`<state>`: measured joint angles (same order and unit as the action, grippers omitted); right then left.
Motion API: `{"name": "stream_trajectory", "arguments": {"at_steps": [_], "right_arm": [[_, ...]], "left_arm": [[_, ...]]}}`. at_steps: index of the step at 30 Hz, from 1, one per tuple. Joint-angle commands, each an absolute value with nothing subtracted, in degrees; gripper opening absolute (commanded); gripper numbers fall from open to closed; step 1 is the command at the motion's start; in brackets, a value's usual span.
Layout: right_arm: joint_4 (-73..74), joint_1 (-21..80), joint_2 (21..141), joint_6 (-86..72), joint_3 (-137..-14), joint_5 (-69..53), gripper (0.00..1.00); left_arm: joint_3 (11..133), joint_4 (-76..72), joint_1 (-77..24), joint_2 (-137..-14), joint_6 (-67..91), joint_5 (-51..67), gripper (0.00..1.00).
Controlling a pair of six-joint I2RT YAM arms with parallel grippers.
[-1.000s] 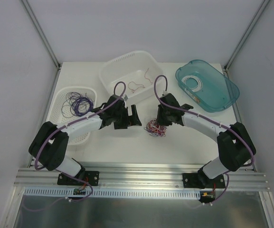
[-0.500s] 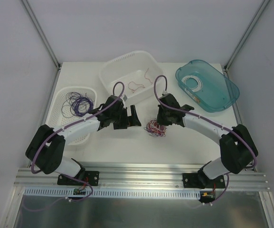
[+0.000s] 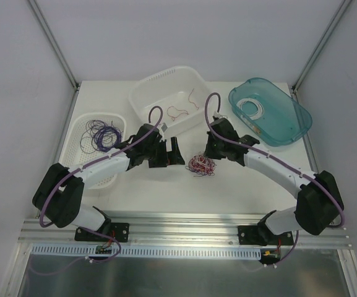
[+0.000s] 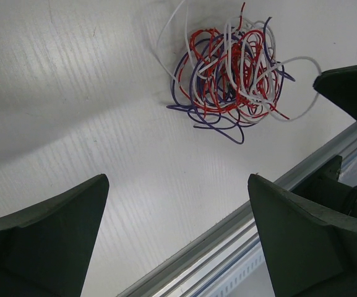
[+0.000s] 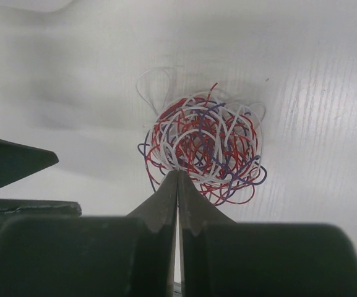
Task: Untangle the cables
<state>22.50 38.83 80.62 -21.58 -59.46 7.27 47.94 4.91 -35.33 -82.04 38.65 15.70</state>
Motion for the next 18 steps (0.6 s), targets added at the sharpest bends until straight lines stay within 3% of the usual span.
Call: {"name": "stream_trajectory", "arguments": {"at_steps": [1, 7, 14, 18], "right_arm": [[19.62, 39.2, 82.96, -24.86, -57.4, 6.95, 0.01], [14.95, 39.11, 85.69, -26.72, -55.11, 6.07, 0.1], [11.43, 38.76, 86.4, -29.09, -52.91, 4.22, 0.32], [9.93, 38.23, 86.48, -29.97, -51.68, 3.51, 0.33]], "left_arm": [[47.64, 2.72, -35.95, -80.16, 36.74, 17.49, 0.97], [46.67, 2.72, -35.95, -79.28, 36.48, 17.4, 0.97], [45.88, 2.72, -35.86, -78.66, 36.65, 17.4, 0.98], [45.62, 2.72, -35.95, -78.57, 36.65, 17.31, 0.99]]}}
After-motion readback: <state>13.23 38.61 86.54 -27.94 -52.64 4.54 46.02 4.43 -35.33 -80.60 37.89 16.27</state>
